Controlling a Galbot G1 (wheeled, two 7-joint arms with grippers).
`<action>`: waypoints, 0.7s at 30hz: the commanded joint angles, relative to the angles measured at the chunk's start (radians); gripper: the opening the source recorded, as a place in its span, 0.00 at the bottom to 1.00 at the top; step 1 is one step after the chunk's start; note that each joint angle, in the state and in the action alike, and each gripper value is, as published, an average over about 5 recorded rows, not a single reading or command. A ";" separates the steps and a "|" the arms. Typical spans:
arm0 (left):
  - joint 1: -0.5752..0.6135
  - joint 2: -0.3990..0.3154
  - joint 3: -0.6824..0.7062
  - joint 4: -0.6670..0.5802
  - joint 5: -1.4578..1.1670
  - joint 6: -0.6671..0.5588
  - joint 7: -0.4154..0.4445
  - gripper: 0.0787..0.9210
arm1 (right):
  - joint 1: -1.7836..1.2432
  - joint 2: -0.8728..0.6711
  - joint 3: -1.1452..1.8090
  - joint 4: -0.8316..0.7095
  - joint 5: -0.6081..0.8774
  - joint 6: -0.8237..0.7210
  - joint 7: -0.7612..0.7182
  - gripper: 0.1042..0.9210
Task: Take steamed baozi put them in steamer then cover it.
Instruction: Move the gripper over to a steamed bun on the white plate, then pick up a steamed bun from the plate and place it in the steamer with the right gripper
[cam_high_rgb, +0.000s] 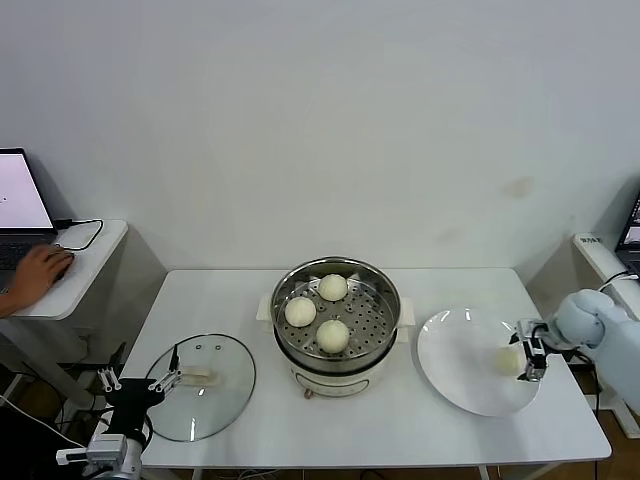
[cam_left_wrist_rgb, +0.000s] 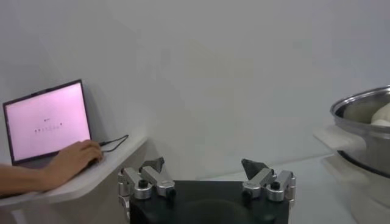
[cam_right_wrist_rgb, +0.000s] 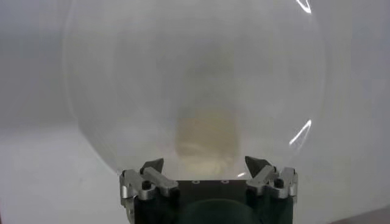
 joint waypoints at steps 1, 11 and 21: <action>-0.001 -0.003 0.002 0.003 0.001 0.000 0.000 0.88 | 0.014 0.045 -0.003 -0.045 -0.019 0.004 0.005 0.81; -0.002 -0.002 0.003 0.005 0.000 0.000 0.000 0.88 | 0.021 0.024 -0.016 -0.034 -0.019 0.007 -0.011 0.71; -0.006 -0.006 0.020 -0.001 0.008 0.001 -0.001 0.88 | 0.076 -0.024 -0.057 0.018 0.028 -0.004 -0.025 0.54</action>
